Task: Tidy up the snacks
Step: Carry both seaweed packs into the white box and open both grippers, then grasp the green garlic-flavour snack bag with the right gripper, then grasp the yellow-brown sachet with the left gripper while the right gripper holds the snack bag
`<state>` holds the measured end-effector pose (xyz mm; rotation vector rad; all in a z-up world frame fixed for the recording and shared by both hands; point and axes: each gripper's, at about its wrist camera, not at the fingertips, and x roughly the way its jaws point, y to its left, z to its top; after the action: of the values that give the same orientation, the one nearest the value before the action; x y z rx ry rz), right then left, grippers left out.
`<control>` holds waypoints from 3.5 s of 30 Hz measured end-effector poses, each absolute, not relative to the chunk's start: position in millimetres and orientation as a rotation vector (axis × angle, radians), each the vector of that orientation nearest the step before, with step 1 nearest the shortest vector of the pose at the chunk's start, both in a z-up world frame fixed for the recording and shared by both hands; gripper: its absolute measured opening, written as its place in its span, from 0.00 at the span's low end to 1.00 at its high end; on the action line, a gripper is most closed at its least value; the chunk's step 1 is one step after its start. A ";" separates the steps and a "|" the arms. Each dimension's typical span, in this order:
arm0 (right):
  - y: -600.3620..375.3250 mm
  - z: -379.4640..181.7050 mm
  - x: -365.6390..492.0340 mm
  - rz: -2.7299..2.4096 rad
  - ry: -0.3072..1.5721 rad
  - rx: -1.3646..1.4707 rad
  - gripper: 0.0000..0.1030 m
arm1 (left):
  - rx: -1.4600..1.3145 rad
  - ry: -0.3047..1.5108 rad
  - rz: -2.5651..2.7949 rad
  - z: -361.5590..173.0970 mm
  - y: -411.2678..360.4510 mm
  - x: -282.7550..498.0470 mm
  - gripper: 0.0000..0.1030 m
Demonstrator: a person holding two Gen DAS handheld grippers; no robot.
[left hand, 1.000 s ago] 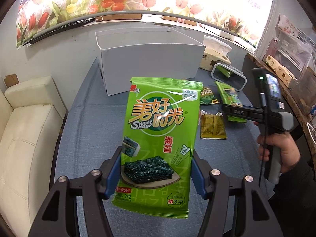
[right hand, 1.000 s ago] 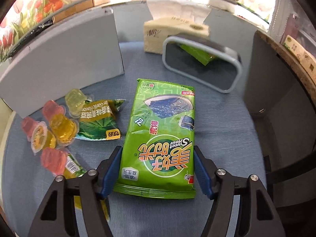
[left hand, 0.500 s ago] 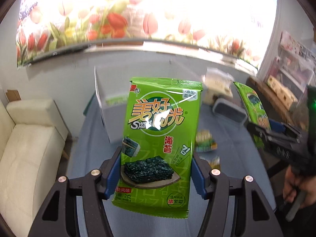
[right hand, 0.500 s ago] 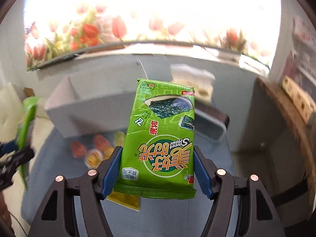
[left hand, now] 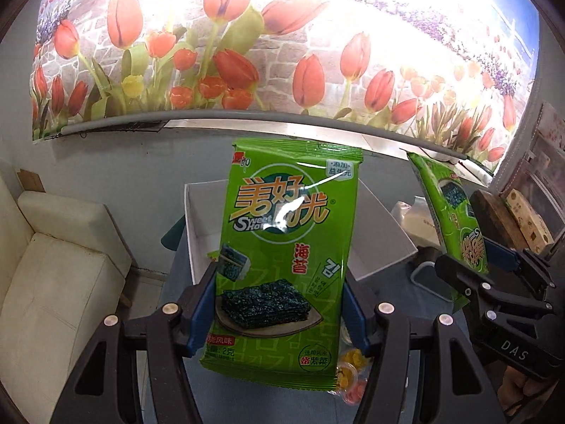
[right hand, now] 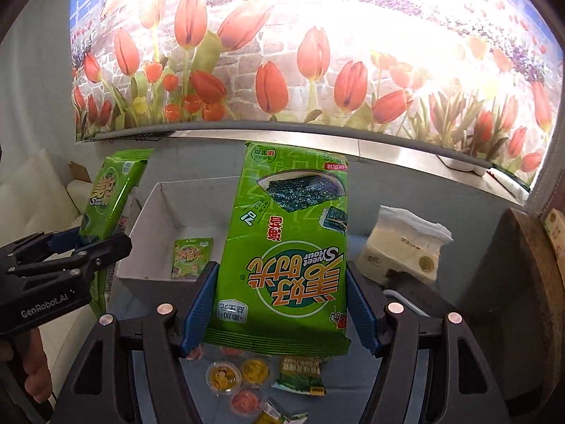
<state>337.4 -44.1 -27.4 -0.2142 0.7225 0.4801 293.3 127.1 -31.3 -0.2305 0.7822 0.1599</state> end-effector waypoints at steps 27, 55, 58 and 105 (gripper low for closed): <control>11.4 -80.3 447.6 0.538 0.872 -0.243 0.90 | -0.218 0.860 0.195 -58.9 159.9 381.6 0.77; -97.9 -133.7 330.3 0.462 0.887 -0.267 1.00 | -0.207 0.784 0.084 -66.8 98.7 236.9 1.00; -105.9 -160.9 331.5 0.452 0.941 -0.261 1.00 | -0.222 0.798 0.066 -79.3 85.3 211.5 1.00; -132.4 -175.8 323.4 0.560 0.927 -0.142 0.25 | -0.186 0.896 -0.006 -146.3 5.7 168.6 1.00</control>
<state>323.4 -132.4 -175.8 -0.1417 0.9274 0.5604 168.6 5.7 -146.3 -0.1863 0.8960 -0.0056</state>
